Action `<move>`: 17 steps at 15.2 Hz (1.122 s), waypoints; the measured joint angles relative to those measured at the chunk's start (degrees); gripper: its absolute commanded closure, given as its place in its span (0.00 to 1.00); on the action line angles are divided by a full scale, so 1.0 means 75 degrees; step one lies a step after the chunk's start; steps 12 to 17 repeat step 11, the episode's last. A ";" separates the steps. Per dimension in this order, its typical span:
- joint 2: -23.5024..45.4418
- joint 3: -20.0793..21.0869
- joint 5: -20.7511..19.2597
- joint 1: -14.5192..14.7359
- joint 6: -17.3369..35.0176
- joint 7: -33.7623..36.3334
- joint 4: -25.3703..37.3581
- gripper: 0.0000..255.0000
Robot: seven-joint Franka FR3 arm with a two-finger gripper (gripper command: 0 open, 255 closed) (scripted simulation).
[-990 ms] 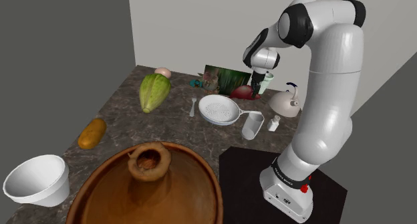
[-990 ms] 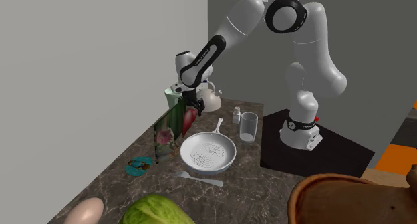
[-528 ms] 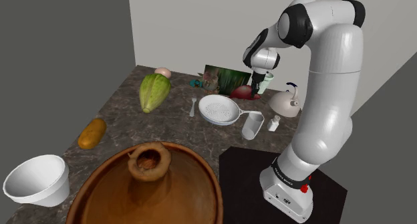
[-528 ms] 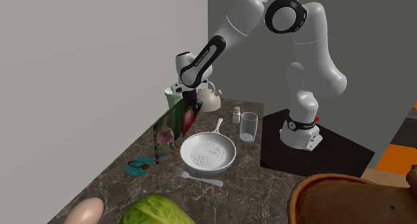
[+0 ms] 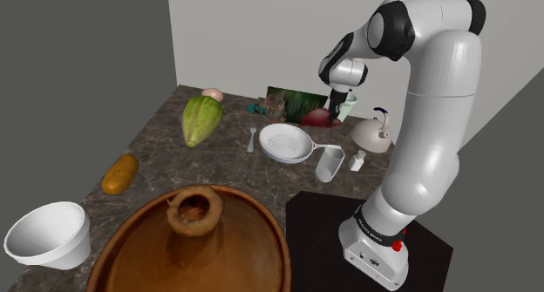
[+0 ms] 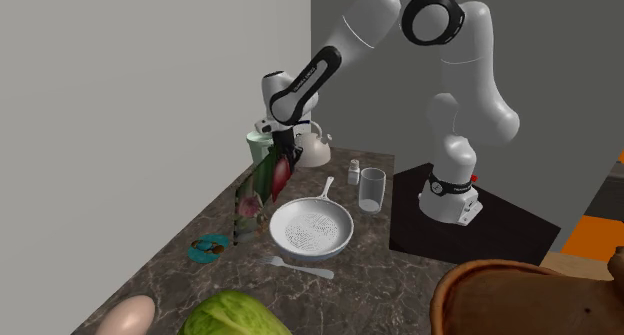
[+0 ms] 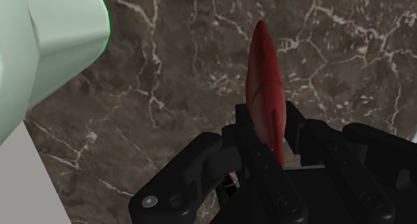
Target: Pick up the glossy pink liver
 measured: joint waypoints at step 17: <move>-0.0821 -0.0423 -0.0718 0.0338 -0.0823 0.0446 0.0179 1.00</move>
